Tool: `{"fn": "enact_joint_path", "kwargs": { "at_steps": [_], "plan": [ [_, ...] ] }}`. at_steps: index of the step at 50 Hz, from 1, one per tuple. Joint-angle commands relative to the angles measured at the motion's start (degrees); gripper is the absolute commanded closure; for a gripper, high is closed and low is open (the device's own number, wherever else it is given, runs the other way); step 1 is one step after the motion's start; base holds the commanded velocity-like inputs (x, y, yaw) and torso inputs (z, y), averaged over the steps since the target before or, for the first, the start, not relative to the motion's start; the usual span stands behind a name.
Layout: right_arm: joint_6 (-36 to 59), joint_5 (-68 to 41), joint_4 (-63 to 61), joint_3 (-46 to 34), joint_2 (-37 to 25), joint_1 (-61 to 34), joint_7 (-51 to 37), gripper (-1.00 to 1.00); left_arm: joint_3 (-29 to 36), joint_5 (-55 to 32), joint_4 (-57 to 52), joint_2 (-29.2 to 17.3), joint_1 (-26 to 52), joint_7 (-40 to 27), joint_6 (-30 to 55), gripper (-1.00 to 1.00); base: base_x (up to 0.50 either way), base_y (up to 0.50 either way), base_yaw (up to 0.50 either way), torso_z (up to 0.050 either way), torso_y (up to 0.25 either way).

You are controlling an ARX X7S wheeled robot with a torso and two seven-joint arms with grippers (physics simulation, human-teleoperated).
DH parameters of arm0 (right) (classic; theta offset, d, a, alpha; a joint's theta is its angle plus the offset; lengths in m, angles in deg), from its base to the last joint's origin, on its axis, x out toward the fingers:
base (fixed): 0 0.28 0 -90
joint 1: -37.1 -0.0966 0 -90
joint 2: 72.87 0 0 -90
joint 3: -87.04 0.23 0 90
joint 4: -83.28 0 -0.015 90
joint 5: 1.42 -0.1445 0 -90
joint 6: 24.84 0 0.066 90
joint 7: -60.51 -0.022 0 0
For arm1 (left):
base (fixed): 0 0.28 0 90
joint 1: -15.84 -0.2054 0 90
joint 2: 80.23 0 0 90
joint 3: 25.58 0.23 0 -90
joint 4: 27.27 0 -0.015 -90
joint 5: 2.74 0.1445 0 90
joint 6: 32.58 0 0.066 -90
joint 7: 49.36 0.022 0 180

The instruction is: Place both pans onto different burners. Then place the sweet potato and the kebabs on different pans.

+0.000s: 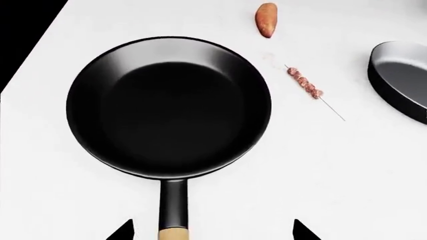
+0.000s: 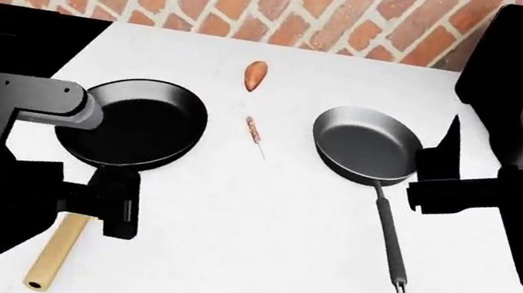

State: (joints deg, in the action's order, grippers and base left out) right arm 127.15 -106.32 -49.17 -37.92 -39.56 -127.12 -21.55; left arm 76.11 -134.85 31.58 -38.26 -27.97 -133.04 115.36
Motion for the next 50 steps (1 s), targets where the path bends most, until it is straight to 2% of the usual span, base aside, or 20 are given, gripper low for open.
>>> {"fn": "enact_joint_path", "kwargs": {
  "at_steps": [1,10,26,36,50],
  "plan": [
    [-0.53,0.88,-0.22,-0.24,-0.35,1.02,0.43,-1.0,3.08,1.17,1.0,-0.38,-0.58,-0.07,0.19,-1.0,0.0,0.0,0.0,0.0,0.0],
    [-1.37,2.52,-0.56,-0.12,-0.79,2.7,1.4,-1.0,5.78,3.0,2.55,-0.52,0.53,-0.38,1.13,-1.0,0.0,0.0,0.0,0.0,0.0],
    [-2.04,4.31,-0.63,-0.22,-0.83,3.73,2.62,-1.0,13.46,2.32,6.79,0.97,9.69,-2.54,2.72,-1.0,0.0,0.0,0.0,0.0,0.0],
    [-1.74,4.14,-0.3,-0.6,-0.72,2.99,2.56,-1.0,13.74,6.74,8.55,2.19,7.74,1.52,2.83,-1.0,0.0,0.0,0.0,0.0,0.0],
    [-1.82,5.66,0.12,-1.36,-0.05,3.63,3.32,-1.0,12.17,11.82,9.14,1.51,2.46,6.24,1.88,-1.0,0.0,0.0,0.0,0.0,0.0]
  ]
}}
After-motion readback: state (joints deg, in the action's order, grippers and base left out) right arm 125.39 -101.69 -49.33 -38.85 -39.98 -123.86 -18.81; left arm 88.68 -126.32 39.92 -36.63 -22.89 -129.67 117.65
